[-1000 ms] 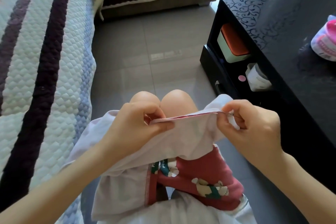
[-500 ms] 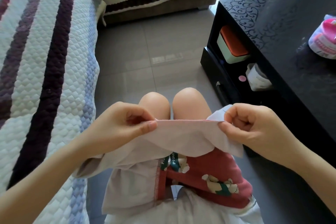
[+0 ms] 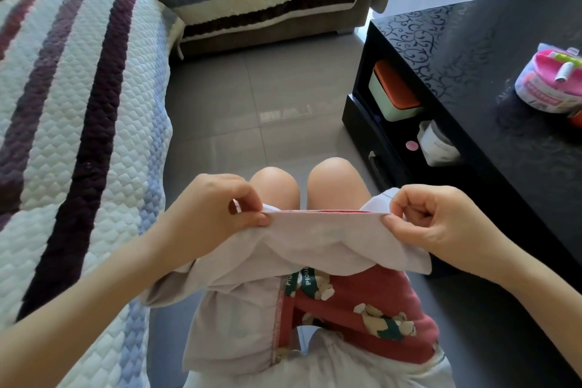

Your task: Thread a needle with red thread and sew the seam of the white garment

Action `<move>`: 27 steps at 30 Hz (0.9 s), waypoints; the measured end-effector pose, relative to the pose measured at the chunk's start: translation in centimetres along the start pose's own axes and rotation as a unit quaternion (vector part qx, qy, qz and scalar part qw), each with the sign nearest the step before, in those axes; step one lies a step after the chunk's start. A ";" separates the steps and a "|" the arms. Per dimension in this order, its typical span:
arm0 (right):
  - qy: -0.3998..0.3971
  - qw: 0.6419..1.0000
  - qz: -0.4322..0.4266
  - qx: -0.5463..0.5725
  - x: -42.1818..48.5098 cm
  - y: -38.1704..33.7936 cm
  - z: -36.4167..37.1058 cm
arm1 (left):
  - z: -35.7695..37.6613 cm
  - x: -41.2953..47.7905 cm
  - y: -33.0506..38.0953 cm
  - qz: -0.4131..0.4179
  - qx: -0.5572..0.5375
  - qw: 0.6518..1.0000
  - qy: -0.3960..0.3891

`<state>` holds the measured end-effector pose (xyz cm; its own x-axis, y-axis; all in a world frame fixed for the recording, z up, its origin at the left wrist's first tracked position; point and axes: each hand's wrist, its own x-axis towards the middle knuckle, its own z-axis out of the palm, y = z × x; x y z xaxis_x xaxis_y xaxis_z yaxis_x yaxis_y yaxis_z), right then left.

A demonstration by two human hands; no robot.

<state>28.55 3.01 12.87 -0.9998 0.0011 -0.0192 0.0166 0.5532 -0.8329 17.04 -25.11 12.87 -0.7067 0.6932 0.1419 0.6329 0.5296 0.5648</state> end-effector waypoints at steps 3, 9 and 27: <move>0.021 0.999 -0.012 -0.034 0.2 0.3 0.4 | 0.4 -0.5 0.0 0.025 0.013 0.999 0.044; 0.011 0.999 0.003 -0.040 0.5 -0.5 1.4 | 0.6 -1.1 -0.3 -0.051 -0.042 0.996 0.061; -0.054 0.995 0.037 -0.075 1.4 0.9 4.5 | 2.2 -1.2 -0.9 -0.157 -0.034 0.983 -0.086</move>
<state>27.23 -0.21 9.57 -0.9889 -0.0388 -0.1432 0.0801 0.6730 -0.7353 17.96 -25.34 10.37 -0.7966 0.5760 -0.1836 0.3657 0.7009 0.6124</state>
